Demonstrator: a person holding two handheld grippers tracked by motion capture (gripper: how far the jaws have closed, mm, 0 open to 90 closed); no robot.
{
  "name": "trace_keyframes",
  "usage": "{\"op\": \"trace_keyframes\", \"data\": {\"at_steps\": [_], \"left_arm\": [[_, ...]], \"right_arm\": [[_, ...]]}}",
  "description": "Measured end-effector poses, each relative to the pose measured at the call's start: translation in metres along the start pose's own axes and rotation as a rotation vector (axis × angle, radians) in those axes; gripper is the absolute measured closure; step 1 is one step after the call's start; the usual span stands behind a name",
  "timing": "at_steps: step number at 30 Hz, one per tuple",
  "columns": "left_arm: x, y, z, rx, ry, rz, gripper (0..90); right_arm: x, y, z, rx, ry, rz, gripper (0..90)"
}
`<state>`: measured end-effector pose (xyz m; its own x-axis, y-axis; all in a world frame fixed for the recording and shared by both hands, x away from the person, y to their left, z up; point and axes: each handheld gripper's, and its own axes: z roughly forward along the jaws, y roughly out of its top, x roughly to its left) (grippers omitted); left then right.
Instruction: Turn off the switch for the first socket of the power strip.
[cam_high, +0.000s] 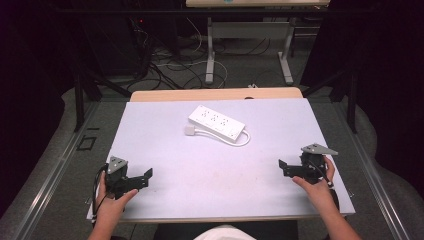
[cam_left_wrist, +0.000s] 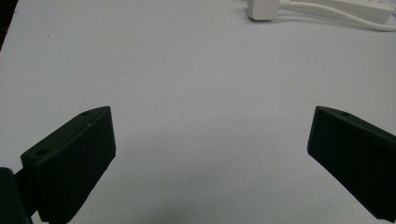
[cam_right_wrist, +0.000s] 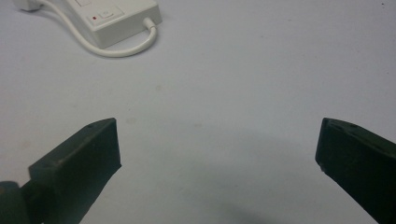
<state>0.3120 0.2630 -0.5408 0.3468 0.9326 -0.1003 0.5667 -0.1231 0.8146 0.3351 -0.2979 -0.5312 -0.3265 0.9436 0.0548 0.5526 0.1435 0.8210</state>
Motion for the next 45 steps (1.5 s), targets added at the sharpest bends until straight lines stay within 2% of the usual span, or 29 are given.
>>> {"op": "trace_keyframes", "data": {"at_steps": [6, 11, 16, 22, 26, 32, 38, 43, 45], "left_arm": [[-0.002, -0.001, 0.001, -0.002, -0.011, 0.006, 1.0], [-0.004, -0.001, 0.002, 0.009, -0.023, -0.002, 1.4], [-0.010, -0.001, 0.002, 0.011, -0.035, 0.012, 2.3], [-0.016, 0.001, 0.000, 0.010, -0.050, 0.028, 4.7], [-0.017, 0.003, -0.001, 0.012, -0.060, 0.004, 8.3], [-0.021, 0.015, -0.004, 0.007, -0.053, 0.027, 15.5], [-0.024, 0.028, 0.000, 0.022, -0.097, 0.010, 16.2], [-0.028, 0.037, 0.007, 0.023, -0.103, 0.033, 18.0], [-0.029, 0.040, 0.009, 0.022, -0.090, 0.046, 18.8]], "right_arm": [[0.003, -0.006, 0.005, 0.035, 0.034, -0.002, 0.0], [0.004, -0.006, 0.006, 0.030, 0.049, 0.005, 0.0], [0.005, -0.007, 0.004, 0.016, 0.033, -0.027, 0.1], [0.004, -0.007, 0.003, 0.007, 0.030, -0.019, 0.4], [0.002, -0.006, 0.001, -0.002, 0.018, -0.015, 2.2], [0.001, -0.007, 0.001, -0.004, 0.015, -0.009, 3.7], [0.000, -0.007, 0.000, -0.010, 0.010, 0.000, 5.2], [-0.001, -0.007, -0.001, -0.017, 0.008, 0.008, 6.1], [-0.002, -0.007, 0.000, -0.011, 0.008, 0.010, 6.3]]}}
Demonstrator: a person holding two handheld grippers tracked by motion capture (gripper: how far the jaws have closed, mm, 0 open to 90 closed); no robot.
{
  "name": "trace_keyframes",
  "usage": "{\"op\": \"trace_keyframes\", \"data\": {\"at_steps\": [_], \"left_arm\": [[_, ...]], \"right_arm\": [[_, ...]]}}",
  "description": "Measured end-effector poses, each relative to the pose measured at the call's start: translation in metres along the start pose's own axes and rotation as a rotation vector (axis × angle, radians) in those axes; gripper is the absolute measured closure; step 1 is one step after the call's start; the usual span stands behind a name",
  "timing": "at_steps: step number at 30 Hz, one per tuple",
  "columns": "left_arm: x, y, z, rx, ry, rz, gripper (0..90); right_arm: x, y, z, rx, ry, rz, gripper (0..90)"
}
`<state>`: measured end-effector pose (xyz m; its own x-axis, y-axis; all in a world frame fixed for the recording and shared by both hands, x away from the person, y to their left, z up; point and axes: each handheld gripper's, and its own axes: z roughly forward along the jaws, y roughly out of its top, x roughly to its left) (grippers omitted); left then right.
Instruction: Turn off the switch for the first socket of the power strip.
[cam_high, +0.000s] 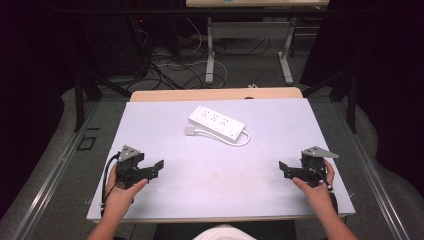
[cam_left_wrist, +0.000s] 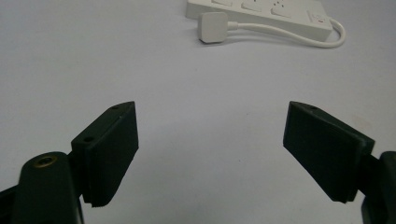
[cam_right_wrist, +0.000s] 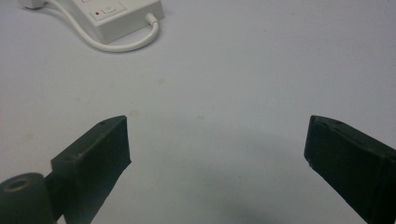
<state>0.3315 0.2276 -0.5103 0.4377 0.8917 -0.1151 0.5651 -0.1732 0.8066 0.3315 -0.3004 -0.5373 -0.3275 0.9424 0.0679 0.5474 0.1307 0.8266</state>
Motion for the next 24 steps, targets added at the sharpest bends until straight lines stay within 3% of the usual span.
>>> {"op": "trace_keyframes", "data": {"at_steps": [17, 24], "left_arm": [[-0.007, 0.034, 0.009, 0.001, -0.011, 0.018, 20.3], [-0.015, 0.050, 0.014, 0.008, -0.039, 0.008, 22.3]], "right_arm": [[0.001, -0.002, 0.002, 0.018, 0.005, -0.011, 6.8], [0.001, -0.002, 0.003, 0.019, 0.006, -0.002, 6.8]]}}
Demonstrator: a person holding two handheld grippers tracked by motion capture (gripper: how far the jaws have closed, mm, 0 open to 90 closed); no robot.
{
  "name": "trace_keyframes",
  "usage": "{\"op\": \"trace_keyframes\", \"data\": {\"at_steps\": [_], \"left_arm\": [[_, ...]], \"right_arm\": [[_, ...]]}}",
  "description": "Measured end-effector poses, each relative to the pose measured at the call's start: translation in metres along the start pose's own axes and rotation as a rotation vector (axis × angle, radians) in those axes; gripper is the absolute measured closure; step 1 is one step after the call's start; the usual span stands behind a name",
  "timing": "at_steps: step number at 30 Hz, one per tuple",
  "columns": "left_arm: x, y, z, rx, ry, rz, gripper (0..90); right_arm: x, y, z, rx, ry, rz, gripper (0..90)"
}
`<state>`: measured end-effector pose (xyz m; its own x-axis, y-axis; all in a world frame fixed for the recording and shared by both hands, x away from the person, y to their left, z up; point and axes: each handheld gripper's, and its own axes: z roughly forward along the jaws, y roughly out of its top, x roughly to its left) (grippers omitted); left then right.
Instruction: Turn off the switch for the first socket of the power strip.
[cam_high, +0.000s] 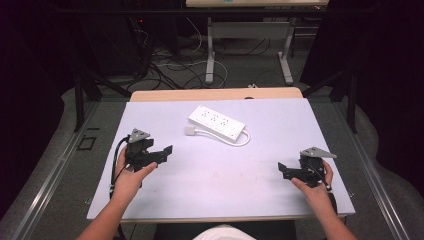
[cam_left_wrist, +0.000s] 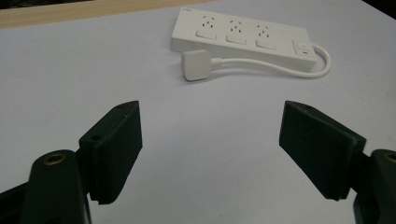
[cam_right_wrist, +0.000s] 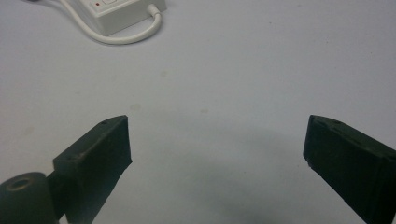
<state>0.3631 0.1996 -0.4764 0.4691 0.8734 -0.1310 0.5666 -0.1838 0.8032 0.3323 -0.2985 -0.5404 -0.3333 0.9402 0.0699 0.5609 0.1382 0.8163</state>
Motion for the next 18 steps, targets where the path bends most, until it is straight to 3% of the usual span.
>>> {"op": "trace_keyframes", "data": {"at_steps": [6, 10, 18], "left_arm": [[-0.008, 0.012, 0.005, -0.016, -0.012, -0.010, 26.4], [-0.013, 0.021, 0.007, -0.002, -0.031, -0.006, 29.4], [-0.025, 0.036, 0.017, 0.009, -0.053, 0.029, 33.9]], "right_arm": [[0.000, 0.000, 0.000, 0.000, 0.008, 0.005, 6.9], [0.000, 0.000, 0.000, 0.002, 0.009, 0.005, 7.2], [0.000, 0.000, 0.001, 0.005, 0.010, 0.011, 7.2]]}}
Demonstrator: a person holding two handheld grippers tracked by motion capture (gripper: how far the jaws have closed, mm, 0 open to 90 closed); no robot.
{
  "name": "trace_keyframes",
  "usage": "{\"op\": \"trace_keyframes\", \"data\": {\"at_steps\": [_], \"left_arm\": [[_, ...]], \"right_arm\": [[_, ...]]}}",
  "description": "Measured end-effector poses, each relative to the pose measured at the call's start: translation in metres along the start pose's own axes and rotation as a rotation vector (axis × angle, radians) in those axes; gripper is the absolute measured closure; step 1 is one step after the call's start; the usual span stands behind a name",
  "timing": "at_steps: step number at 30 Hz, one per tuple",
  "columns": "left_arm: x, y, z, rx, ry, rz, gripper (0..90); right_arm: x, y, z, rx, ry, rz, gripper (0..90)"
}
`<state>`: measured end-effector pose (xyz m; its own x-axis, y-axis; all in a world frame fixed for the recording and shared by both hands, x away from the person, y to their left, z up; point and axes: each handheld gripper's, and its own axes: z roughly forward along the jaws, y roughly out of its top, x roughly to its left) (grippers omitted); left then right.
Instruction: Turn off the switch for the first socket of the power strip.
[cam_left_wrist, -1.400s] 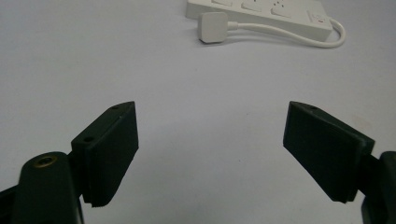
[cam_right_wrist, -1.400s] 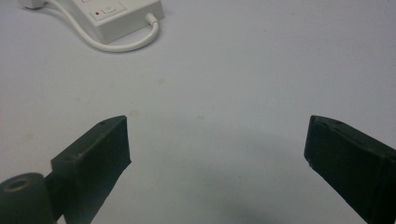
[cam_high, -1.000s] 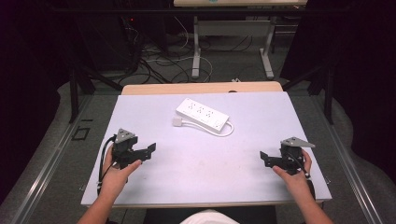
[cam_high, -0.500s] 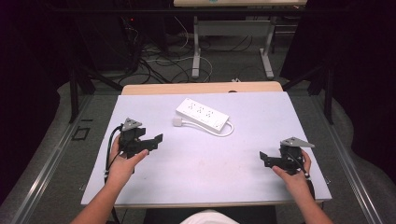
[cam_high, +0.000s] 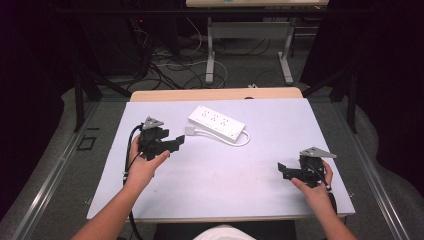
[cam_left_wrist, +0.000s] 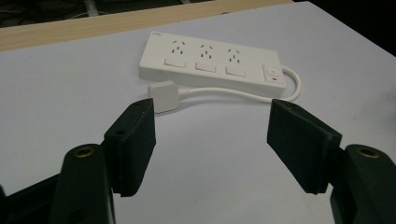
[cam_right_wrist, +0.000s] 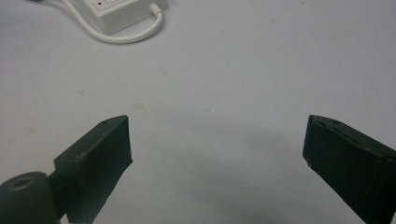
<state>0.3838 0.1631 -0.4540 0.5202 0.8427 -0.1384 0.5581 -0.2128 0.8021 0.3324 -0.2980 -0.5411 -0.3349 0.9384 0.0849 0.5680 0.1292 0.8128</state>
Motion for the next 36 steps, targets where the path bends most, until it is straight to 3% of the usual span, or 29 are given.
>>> {"op": "trace_keyframes", "data": {"at_steps": [5, 16, 22, 26, 36], "left_arm": [[-0.007, 0.008, 0.009, 0.007, -0.020, 0.020, 37.2], [-0.019, 0.025, 0.024, -0.008, -0.044, 0.012, 42.4], [-0.023, 0.034, 0.031, -0.007, -0.055, 0.031, 43.2], [-0.027, 0.040, 0.037, -0.028, -0.053, 0.033, 44.2], [-0.037, 0.049, 0.053, -0.020, -0.049, 0.059, 48.4]], "right_arm": [[0.000, 0.000, 0.000, 0.001, 0.004, -0.005, 7.2], [-0.001, -0.001, 0.001, 0.005, 0.009, -0.002, 7.6], [-0.001, -0.001, 0.001, 0.006, 0.009, -0.004, 7.7], [-0.001, -0.001, 0.001, 0.007, 0.010, -0.005, 8.1], [-0.001, -0.001, 0.003, 0.012, 0.012, -0.003, 8.1]]}}
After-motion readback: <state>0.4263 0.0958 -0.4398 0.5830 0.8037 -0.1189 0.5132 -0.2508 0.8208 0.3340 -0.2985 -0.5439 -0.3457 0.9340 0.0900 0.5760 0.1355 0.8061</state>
